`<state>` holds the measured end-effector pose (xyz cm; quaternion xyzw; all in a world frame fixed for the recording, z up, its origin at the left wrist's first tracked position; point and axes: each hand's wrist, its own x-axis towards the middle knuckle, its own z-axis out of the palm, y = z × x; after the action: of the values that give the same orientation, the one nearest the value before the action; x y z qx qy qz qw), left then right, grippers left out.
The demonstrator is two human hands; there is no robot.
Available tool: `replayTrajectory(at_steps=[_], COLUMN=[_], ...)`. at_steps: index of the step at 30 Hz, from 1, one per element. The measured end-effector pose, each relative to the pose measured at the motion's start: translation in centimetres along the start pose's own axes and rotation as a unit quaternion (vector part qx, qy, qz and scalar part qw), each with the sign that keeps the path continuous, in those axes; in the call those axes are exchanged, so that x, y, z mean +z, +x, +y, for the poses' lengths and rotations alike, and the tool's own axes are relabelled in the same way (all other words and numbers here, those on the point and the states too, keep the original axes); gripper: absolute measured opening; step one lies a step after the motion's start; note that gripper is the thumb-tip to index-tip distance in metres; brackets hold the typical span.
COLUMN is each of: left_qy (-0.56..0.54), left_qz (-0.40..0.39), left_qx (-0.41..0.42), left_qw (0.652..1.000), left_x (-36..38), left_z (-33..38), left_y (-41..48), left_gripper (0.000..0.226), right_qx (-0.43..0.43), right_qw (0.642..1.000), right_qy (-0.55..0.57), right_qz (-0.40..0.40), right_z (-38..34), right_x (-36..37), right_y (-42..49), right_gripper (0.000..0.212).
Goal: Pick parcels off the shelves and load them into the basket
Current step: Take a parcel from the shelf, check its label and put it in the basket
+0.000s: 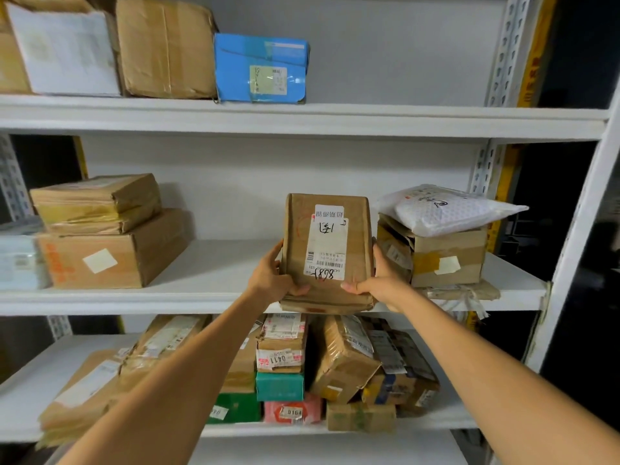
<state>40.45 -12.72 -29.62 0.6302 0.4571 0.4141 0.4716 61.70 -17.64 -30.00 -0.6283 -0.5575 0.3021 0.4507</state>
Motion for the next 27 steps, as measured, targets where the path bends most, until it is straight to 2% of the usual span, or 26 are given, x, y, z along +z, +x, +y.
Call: replayTrajectory(at_steps=[7, 10, 17, 23, 27], left_qy=[0.041, 0.050, 0.045, 0.102, 0.172], left_qz=[0.034, 0.040, -0.033, -0.070, -0.059], left_qx=[0.003, -0.019, -0.042, -0.027, 0.016], left_qw=[0.999, 0.998, 0.998, 0.992, 0.983], left_x=[0.3, 0.3, -0.8, -1.3, -1.4], left_z=[-0.7, -0.6, -0.2, -0.3, -1.0], left_y=[-0.1, -0.2, 1.7, 3.0, 2.3], left_gripper=[0.111, 0.118, 0.134, 0.119, 0.085], right_qx=[0.008, 0.037, 0.067, 0.089, 0.108], right_qw=[1.000, 0.999, 0.998, 0.994, 0.990], right_qy=[-0.010, -0.016, -0.012, -0.011, -0.001], right_qz=[-0.003, -0.011, 0.012, 0.058, 0.095], right_z=[-0.5, -1.1, -1.6, -1.4, -2.0], right_x=[-0.2, -0.4, -0.3, 1.0, 2.2], right_y=[-1.0, -0.6, 0.2, -0.3, -1.9], right_gripper=[0.114, 0.111, 0.114, 0.122, 0.104])
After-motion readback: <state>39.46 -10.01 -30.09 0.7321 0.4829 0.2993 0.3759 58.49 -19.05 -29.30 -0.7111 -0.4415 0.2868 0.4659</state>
